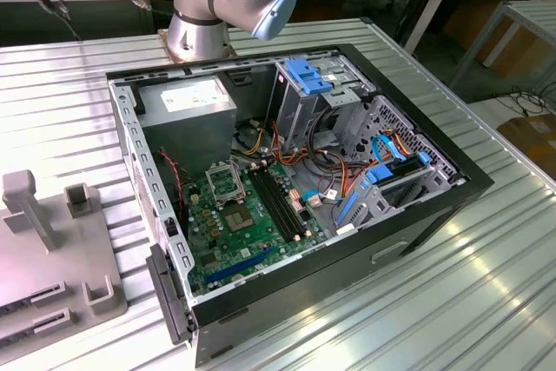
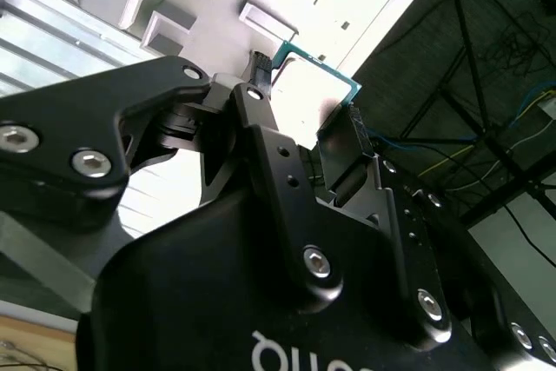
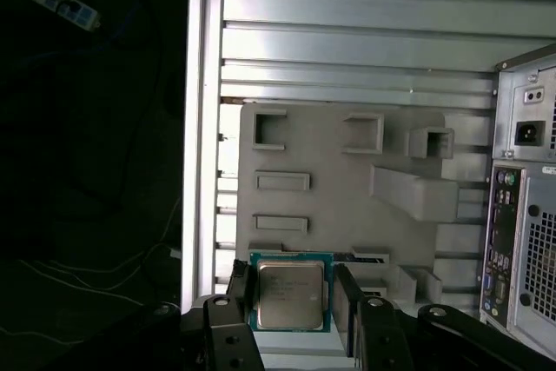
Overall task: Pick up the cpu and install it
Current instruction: 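Pick up the cpu and move it towards the insertion slot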
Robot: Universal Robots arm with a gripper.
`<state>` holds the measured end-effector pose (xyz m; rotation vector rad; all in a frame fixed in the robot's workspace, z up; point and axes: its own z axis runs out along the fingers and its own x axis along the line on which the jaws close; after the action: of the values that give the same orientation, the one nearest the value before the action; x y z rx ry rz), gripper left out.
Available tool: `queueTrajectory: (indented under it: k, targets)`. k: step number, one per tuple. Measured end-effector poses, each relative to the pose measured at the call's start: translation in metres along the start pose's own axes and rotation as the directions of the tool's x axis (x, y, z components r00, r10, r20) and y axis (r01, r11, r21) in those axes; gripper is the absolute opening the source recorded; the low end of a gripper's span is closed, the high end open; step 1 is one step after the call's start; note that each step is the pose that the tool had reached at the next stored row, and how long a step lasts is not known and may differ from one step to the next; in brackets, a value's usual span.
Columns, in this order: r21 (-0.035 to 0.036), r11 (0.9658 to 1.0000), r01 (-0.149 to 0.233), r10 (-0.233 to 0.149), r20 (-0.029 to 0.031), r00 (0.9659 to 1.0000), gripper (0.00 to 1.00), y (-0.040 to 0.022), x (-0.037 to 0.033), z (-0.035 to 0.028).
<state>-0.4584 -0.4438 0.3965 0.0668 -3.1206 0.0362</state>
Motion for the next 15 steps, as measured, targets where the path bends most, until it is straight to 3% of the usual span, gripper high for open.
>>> queueTrajectory:
  k: [6,15]
  targets:
    - [0.0003,1.0,0.0,0.0,-0.0005,1.0,0.47,-0.0001,-0.0009,-0.0007]
    - [0.0001,1.0,0.0,0.0,-0.0003,1.0,0.47,-0.0007,-0.0165,-0.0008]
